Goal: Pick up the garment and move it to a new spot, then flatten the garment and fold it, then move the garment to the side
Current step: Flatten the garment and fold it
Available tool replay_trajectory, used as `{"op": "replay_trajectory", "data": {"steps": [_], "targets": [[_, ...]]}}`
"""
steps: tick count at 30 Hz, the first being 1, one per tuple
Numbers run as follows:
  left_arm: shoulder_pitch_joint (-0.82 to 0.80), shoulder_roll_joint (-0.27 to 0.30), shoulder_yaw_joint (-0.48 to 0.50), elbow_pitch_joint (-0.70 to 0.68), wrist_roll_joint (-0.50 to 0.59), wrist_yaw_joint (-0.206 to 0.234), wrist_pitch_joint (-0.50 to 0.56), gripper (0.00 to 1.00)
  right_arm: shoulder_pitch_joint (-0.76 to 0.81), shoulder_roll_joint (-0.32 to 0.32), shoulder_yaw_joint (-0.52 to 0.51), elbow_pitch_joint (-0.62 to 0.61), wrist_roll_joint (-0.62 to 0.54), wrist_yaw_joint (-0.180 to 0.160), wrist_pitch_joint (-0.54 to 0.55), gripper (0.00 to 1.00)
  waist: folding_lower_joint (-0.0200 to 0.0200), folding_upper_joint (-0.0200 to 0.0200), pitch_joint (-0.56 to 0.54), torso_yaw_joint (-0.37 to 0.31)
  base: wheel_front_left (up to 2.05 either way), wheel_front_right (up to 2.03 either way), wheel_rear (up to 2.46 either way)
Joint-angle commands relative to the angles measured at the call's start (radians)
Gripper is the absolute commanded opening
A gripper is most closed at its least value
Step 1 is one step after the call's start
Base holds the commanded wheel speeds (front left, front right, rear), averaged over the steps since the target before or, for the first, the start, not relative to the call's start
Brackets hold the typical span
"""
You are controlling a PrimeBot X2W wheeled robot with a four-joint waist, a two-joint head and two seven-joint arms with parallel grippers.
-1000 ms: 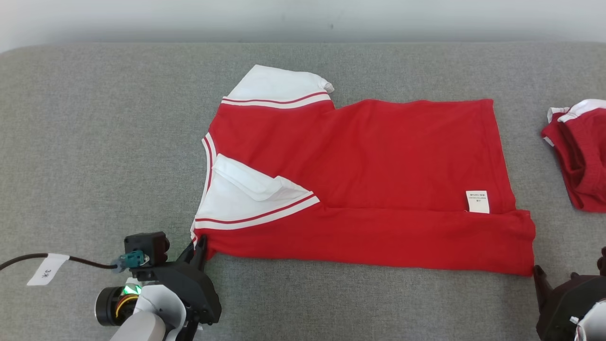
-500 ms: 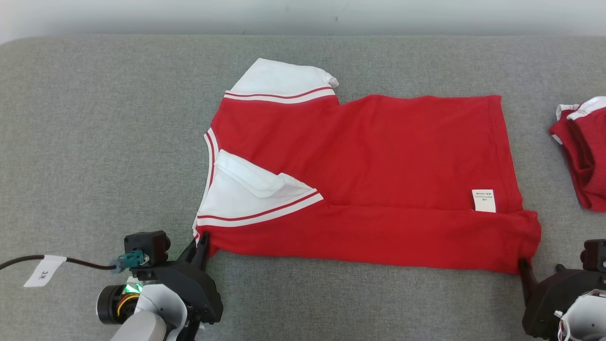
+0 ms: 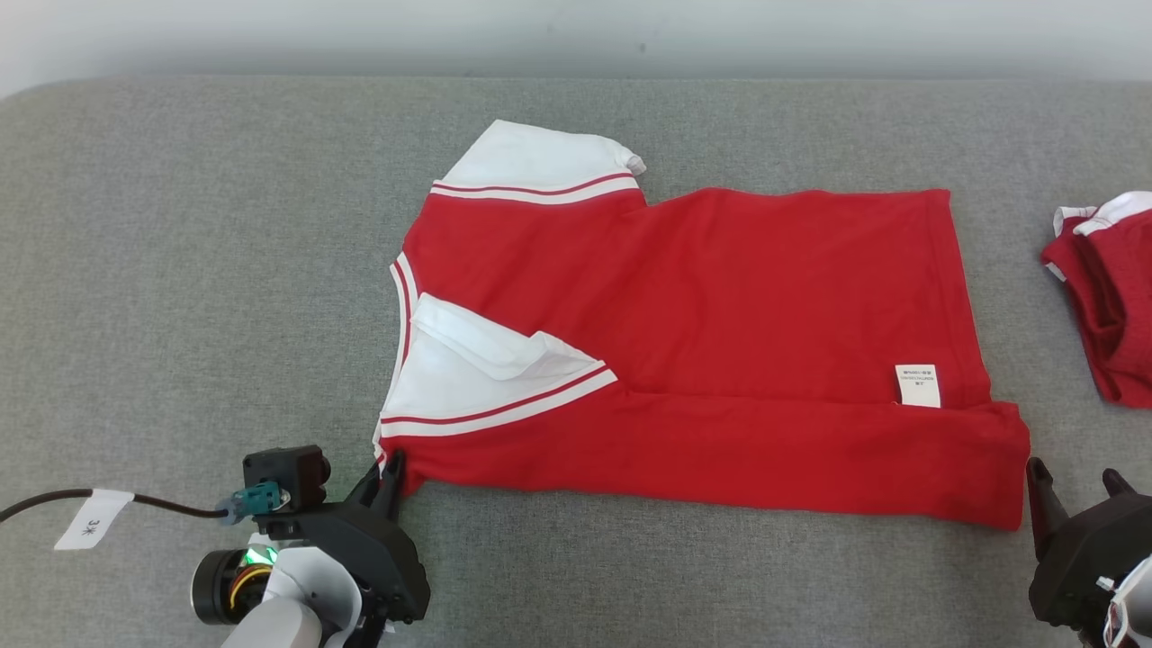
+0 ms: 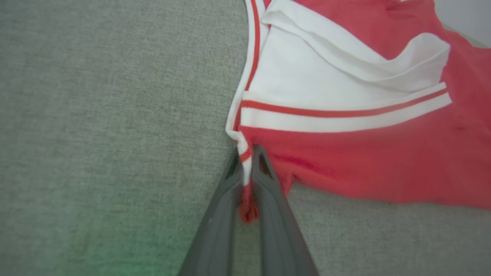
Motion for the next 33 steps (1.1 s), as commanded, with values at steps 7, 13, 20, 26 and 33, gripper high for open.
{"op": "replay_trajectory", "data": {"steps": [7, 13, 20, 26, 33], "targets": [[0.024, -0.005, -0.014, 0.007, -0.014, 0.001, 0.012, 0.00, 0.013, 0.001, 0.040, 0.007, 0.026, -0.002, 0.043, 1.00, -0.0001, 0.0000, 0.005, -0.006, 0.00, 0.00, 0.00], [0.017, -0.006, -0.019, 0.010, -0.015, -0.002, 0.011, 0.00, -0.020, 0.001, 0.056, 0.102, 0.013, -0.002, 0.036, 1.00, -0.0001, 0.0000, 0.011, 0.006, 0.00, 0.00, 0.00], [0.009, 0.000, -0.016, 0.015, -0.016, 0.002, 0.003, 0.00, -0.070, 0.004, 0.092, 0.231, 0.039, -0.002, 0.007, 1.00, -0.0001, 0.0000, 0.018, 0.015, 0.00, 0.00, 0.00], [0.012, -0.002, -0.016, 0.020, -0.019, 0.004, 0.001, 0.00, -0.074, 0.008, 0.104, 0.284, 0.048, 0.000, 0.028, 0.02, -0.0001, 0.0000, 0.017, 0.018, 0.00, 0.00, 0.00], [0.037, 0.000, -0.020, 0.015, -0.034, -0.001, 0.011, 0.00, -0.060, 0.003, 0.072, 0.263, 0.041, -0.002, 0.014, 0.00, -0.0001, 0.0000, -0.001, 0.014, 0.00, 0.00, 0.00]]}}
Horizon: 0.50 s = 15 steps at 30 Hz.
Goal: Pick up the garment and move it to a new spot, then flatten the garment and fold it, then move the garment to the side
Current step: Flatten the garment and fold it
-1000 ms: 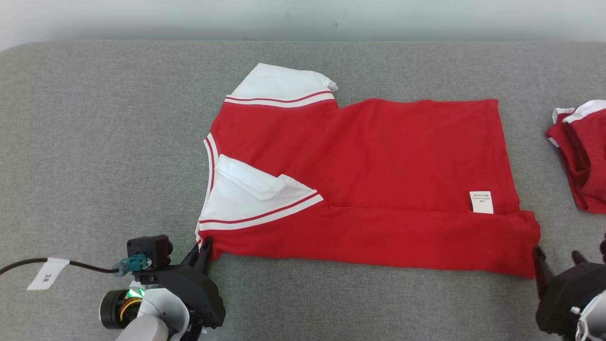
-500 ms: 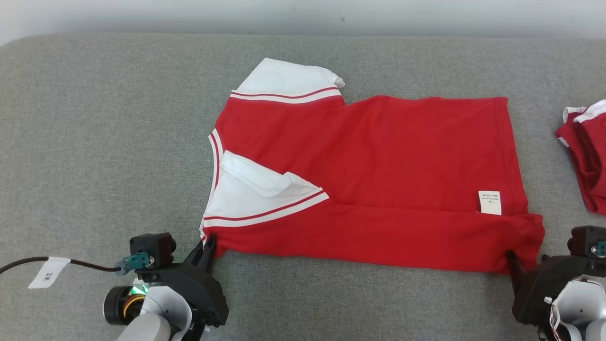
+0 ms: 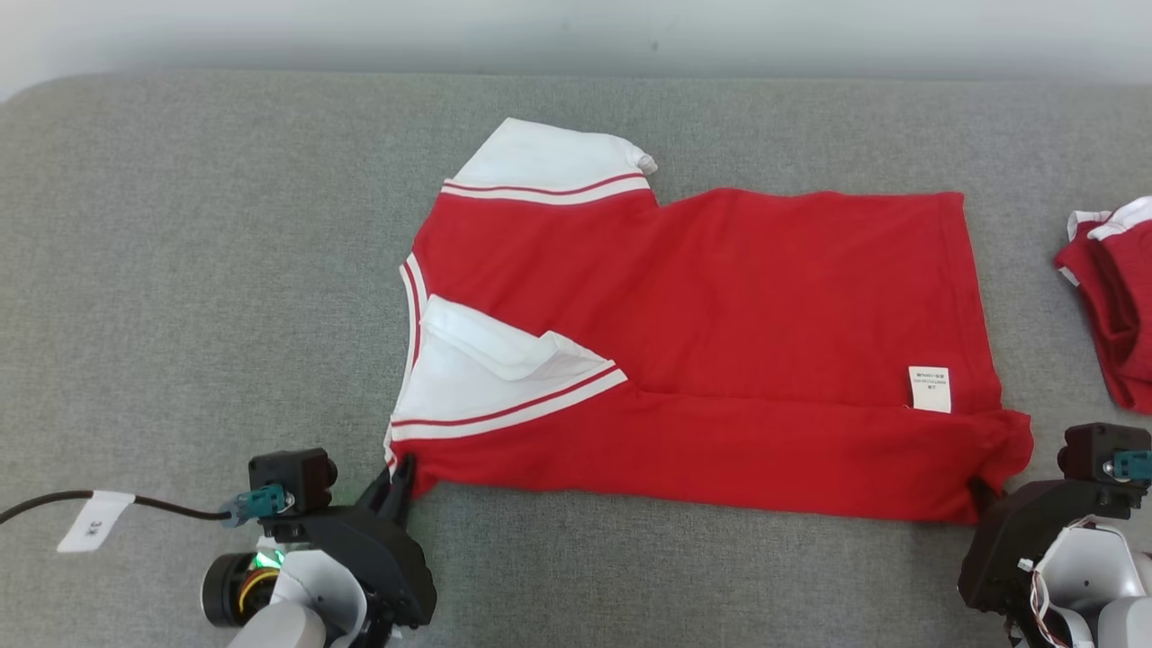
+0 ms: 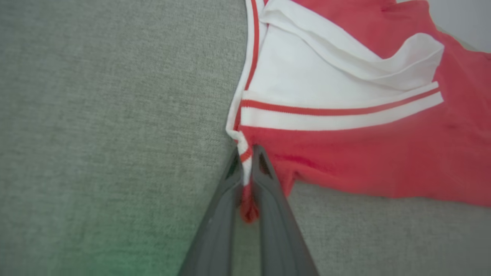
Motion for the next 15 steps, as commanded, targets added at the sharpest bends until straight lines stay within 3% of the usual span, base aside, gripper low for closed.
{"op": "replay_trajectory", "data": {"steps": [1, 15], "targets": [[0.039, 0.004, -0.011, 0.013, -0.003, -0.002, 0.018, 0.00, 0.031, 0.002, -0.012, 0.015, -0.003, -0.002, 0.008, 0.00, 0.0000, 0.0000, -0.007, 0.000, 0.00, 0.00, 0.00], [0.192, 0.091, 0.008, -0.171, -0.061, 0.048, 0.103, 0.00, 0.203, 0.000, -0.078, -0.226, 0.079, -0.002, 0.112, 0.00, 0.0000, 0.0000, -0.100, 0.021, 0.00, 0.00, 0.00]]}}
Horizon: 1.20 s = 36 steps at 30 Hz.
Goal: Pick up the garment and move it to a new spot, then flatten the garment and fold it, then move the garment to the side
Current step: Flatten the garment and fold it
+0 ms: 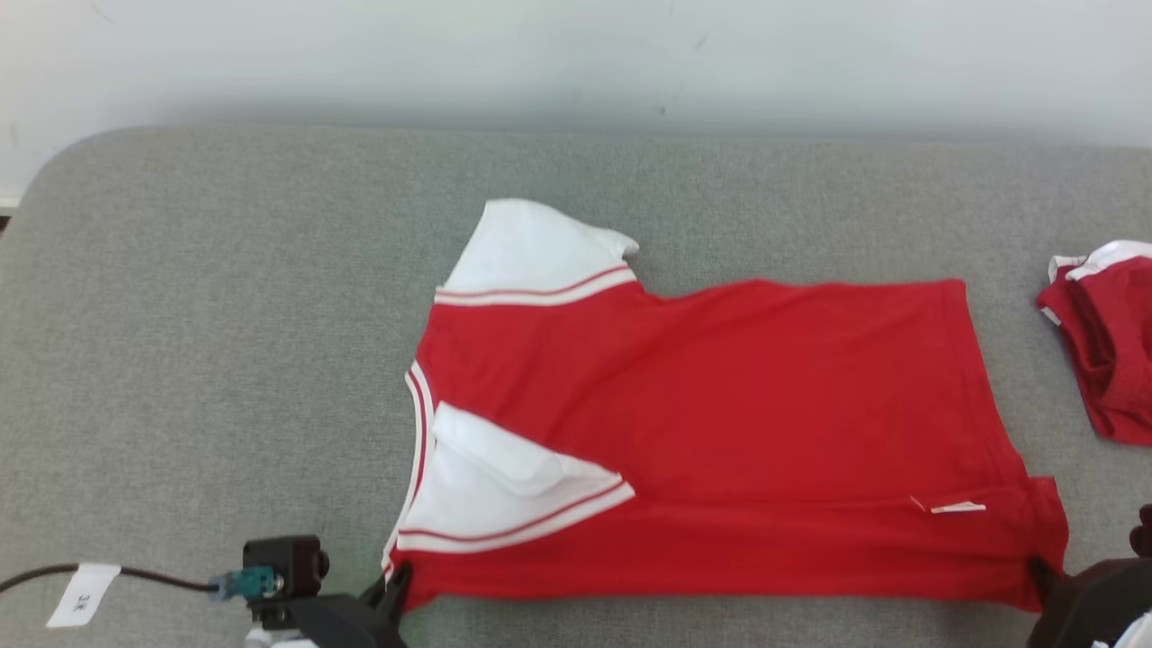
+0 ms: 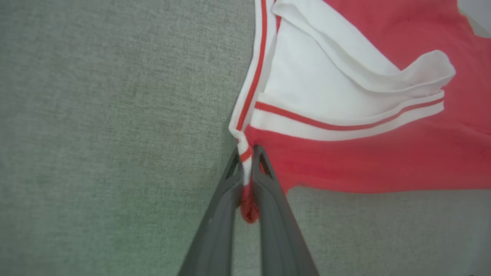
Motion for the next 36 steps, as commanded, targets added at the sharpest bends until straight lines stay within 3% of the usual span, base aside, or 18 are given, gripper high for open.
{"op": "replay_trajectory", "data": {"steps": [1, 14, 23, 24, 25, 31, 36], "targets": [[0.036, 0.019, 0.003, -0.025, -0.009, 0.018, 0.015, 0.00, 0.023, -0.002, -0.015, -0.019, 0.006, -0.002, 0.019, 0.00, 0.0000, -0.0001, -0.017, 0.005, 0.00, 0.00, 0.00], [0.174, 0.084, 0.002, -0.193, -0.055, 0.101, 0.119, 0.00, 0.139, -0.002, -0.031, -0.013, 0.041, -0.002, 0.126, 0.00, 0.0000, -0.0001, -0.020, 0.028, 0.00, 0.00, 0.00], [0.185, 0.097, 0.007, -0.200, -0.012, 0.132, 0.082, 0.00, 0.155, -0.002, -0.019, 0.014, 0.063, -0.002, 0.159, 0.00, 0.0000, -0.0001, -0.012, 0.027, 0.00, 0.00, 0.00], [0.182, 0.096, 0.006, -0.197, -0.008, 0.131, 0.075, 0.70, 0.155, -0.002, -0.013, 0.010, 0.068, -0.002, 0.150, 0.31, 0.0000, -0.0001, -0.011, 0.026, 0.00, 0.00, 0.00], [0.181, 0.094, 0.004, -0.193, -0.009, 0.129, 0.075, 1.00, 0.156, -0.002, -0.012, 0.012, 0.076, -0.002, 0.146, 1.00, 0.0000, -0.0001, -0.010, 0.025, 0.00, 0.00, 0.00], [0.167, 0.078, 0.007, -0.176, -0.015, 0.126, 0.064, 1.00, 0.148, -0.001, 0.004, -0.003, 0.089, -0.002, 0.111, 1.00, 0.0000, -0.0001, -0.009, 0.017, 0.00, 0.00, 0.00], [0.134, 0.074, 0.044, -0.180, -0.007, 0.110, -0.005, 1.00, 0.137, -0.002, 0.006, -0.025, 0.096, -0.002, 0.059, 1.00, 0.0000, -0.0001, -0.015, 0.015, 0.00, 0.00, 0.00]]}}
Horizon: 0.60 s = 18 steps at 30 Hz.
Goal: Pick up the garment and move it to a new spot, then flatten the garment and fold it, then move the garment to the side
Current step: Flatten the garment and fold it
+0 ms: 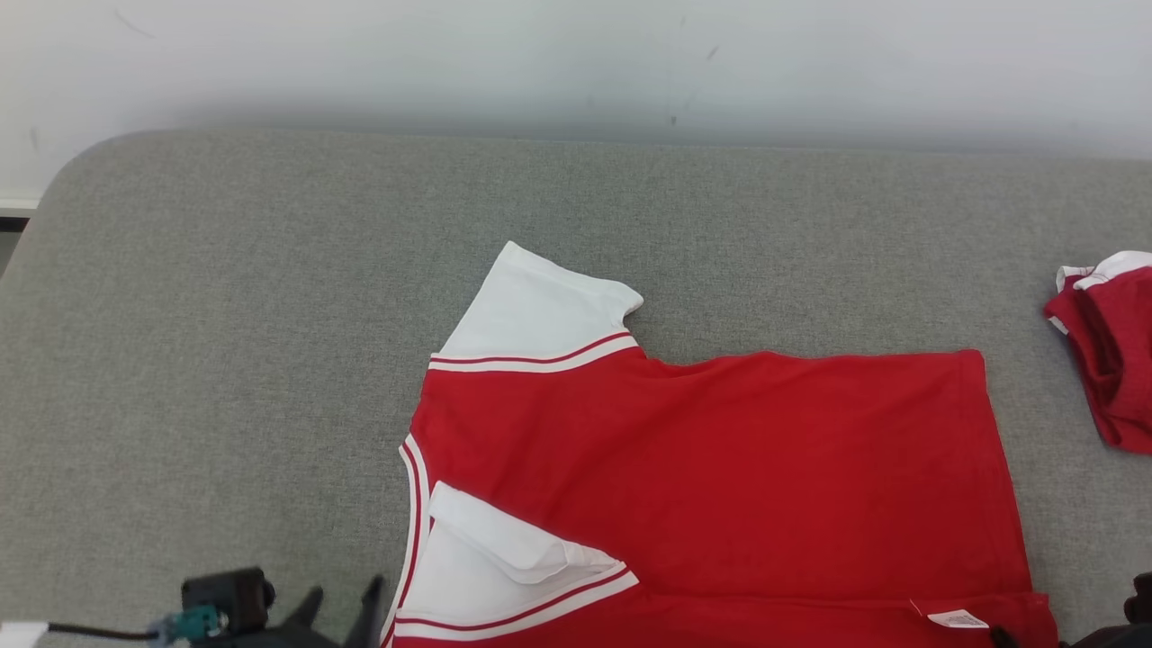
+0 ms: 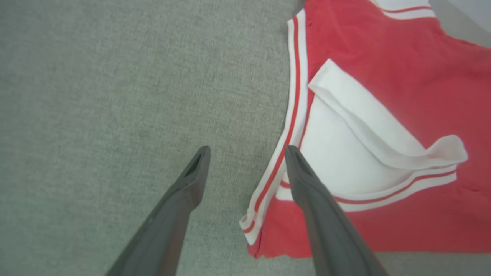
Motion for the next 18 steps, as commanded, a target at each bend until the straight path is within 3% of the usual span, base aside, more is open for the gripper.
{"op": "replay_trajectory", "data": {"steps": [1, 7, 18], "targets": [[-0.027, -0.001, 0.011, -0.005, 0.016, -0.006, -0.024, 1.00, -0.009, -0.001, -0.002, -0.009, 0.003, -0.002, -0.015, 1.00, 0.0000, 0.0000, -0.002, 0.000, 0.00, 0.00, 0.00], [-0.139, -0.012, 0.013, 0.005, 0.063, -0.032, -0.079, 1.00, -0.066, 0.000, 0.006, -0.049, -0.023, -0.002, -0.088, 1.00, 0.0000, 0.0000, -0.006, -0.007, 0.00, 0.00, 0.00], [-0.459, -0.147, -0.029, 0.229, 0.087, -0.150, -0.138, 1.00, -0.251, -0.001, 0.130, -0.058, -0.100, -0.002, -0.129, 1.00, 0.0000, 0.0000, 0.055, -0.067, 0.00, 0.00, 0.00]]}}
